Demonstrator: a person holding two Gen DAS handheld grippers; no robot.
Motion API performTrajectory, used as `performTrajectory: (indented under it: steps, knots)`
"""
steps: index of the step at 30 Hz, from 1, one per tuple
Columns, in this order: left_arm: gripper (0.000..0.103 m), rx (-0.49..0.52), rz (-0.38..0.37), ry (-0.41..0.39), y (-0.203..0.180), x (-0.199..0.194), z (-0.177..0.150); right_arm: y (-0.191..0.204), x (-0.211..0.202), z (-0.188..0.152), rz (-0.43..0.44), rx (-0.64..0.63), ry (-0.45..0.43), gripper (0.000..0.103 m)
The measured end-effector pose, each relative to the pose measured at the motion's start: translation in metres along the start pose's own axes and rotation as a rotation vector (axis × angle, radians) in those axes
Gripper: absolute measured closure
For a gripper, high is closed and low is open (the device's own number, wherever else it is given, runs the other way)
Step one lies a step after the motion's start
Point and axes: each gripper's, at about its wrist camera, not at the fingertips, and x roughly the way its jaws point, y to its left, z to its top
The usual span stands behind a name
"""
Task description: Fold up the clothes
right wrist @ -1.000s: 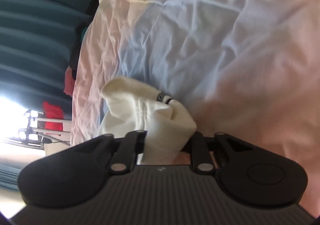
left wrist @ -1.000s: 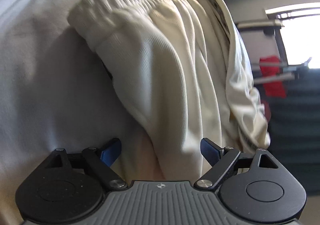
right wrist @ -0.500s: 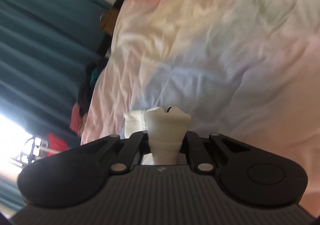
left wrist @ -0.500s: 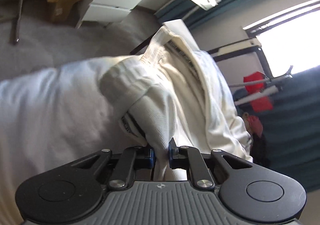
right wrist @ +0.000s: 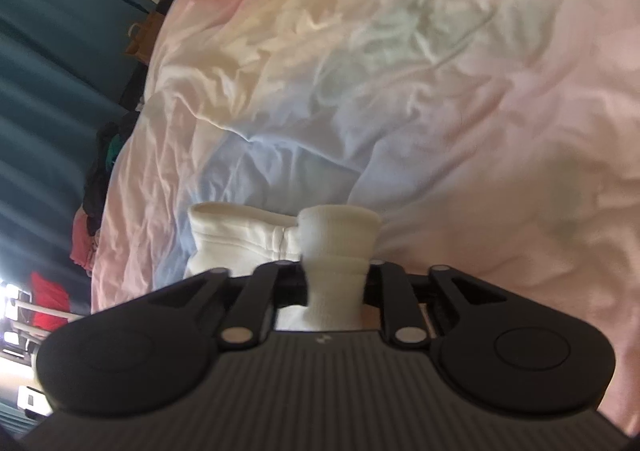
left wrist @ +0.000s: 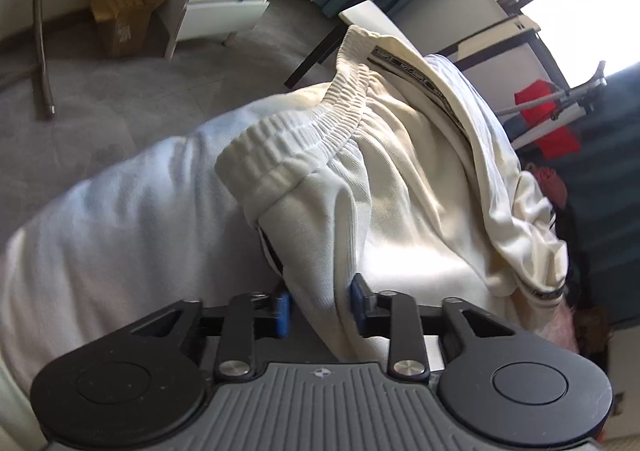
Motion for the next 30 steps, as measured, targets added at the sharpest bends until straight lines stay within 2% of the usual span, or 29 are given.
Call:
performTrajectory:
  steps: [1,2,4,6,7,10,14,18,22,26,30]
  knots:
    - [0.054,0.037,0.01,-0.019,-0.004,-0.005,-0.002,0.001,-0.005,0.0,-0.008,-0.015,-0.021,0.064]
    - [0.046,0.073,0.021,-0.038,-0.008,-0.009,-0.005,0.002,-0.009,0.0,-0.018,-0.029,-0.047,0.047]
    - [0.035,0.146,0.041,-0.076,-0.015,-0.019,-0.01,0.006,-0.021,0.002,-0.033,-0.048,-0.134,0.035]
    - [0.021,0.219,0.062,-0.114,-0.023,-0.028,-0.014,0.013,-0.028,0.004,0.015,-0.068,-0.202,0.035]
    - [0.019,0.256,0.072,-0.133,-0.026,-0.033,-0.017,0.02,-0.027,0.003,0.056,-0.106,-0.213,0.035]
    - [0.018,0.339,0.036,-0.173,-0.067,-0.036,-0.035,0.053,-0.012,-0.009,0.145,-0.325,-0.18,0.035]
    - [0.015,0.444,-0.029,-0.222,-0.128,-0.037,-0.062,0.078,0.019,-0.024,0.193,-0.518,-0.112,0.036]
    - [0.011,0.522,-0.143,-0.246,-0.198,-0.024,-0.1,0.08,0.045,-0.027,0.162,-0.625,-0.068,0.036]
    - [0.011,0.609,-0.213,-0.218,-0.262,0.017,-0.142,0.082,0.064,-0.031,0.108,-0.698,-0.066,0.036]
    - [0.011,0.714,-0.23,-0.217,-0.3,0.064,-0.18,0.082,0.081,-0.034,0.097,-0.71,-0.052,0.035]
    - [0.011,0.795,-0.197,-0.218,-0.305,0.104,-0.206,0.081,0.095,-0.034,0.095,-0.742,-0.045,0.035]
